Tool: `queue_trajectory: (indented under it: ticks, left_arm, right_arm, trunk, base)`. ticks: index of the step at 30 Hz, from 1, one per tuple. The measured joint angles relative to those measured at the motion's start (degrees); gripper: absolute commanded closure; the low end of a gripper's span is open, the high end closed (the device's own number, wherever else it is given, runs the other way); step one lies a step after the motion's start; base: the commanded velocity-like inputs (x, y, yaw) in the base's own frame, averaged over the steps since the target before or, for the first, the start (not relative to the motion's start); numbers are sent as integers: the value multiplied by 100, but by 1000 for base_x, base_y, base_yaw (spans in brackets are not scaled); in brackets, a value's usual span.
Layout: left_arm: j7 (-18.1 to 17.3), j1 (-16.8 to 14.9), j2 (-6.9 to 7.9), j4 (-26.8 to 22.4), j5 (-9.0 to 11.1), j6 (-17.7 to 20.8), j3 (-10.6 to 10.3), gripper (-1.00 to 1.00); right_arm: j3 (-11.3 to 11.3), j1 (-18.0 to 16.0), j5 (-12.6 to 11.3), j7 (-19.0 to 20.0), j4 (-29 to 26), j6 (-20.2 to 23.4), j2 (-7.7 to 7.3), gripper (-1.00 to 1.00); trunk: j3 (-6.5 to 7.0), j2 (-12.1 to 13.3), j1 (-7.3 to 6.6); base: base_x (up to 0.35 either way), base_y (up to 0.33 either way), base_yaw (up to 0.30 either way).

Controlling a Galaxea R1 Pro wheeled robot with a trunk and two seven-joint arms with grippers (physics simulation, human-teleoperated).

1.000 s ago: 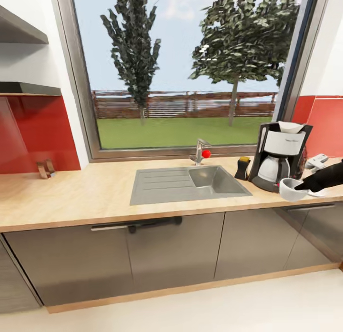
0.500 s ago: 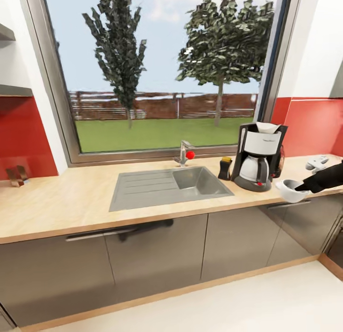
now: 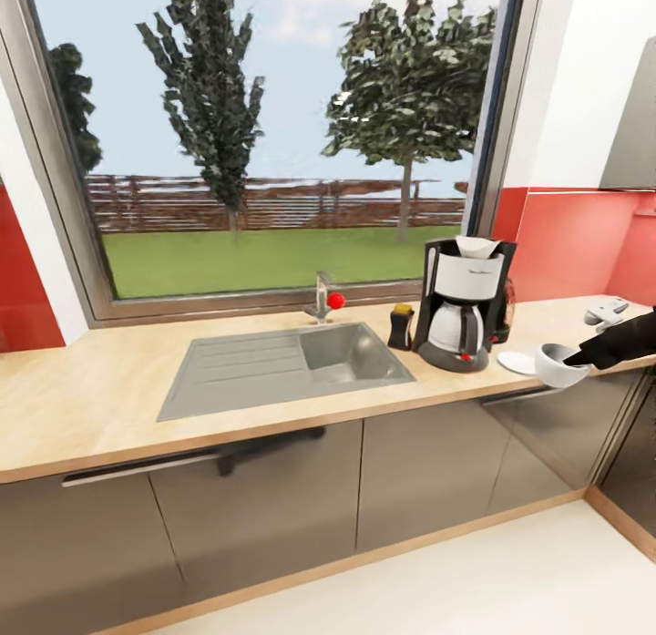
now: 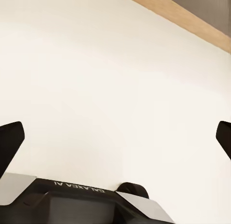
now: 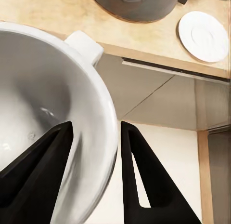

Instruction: Set up a coffee station on the kitchen countertop: keep the coffee maker on the countertop, move the bottle of coffee from the kitchen shelf to the counter next to the coffee maker, place a paper coffee filter on top of the coffee maker, put the saucer next to the coffee maker with the coffee cup on the saucer, and place the electric kettle next to the coffee maker.

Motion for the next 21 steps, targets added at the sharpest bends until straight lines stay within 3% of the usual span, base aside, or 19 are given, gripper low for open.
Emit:
queue_trajectory:
  ticks: [14, 21]
  left_arm:
    - [0, 0, 0, 0, 2, -1, -2, -100]
    - [0, 0, 0, 0, 2, -2, -2, -100]
  right_arm:
    - [0, 0, 0, 0, 0, 0, 0, 100]
    - [0, 0, 5, -6, 82, -2, 8, 100]
  trunk:
    - [0, 0, 0]
    - [0, 0, 1]
  base:
    - [160, -266, 0]
    - [56, -292, 0]
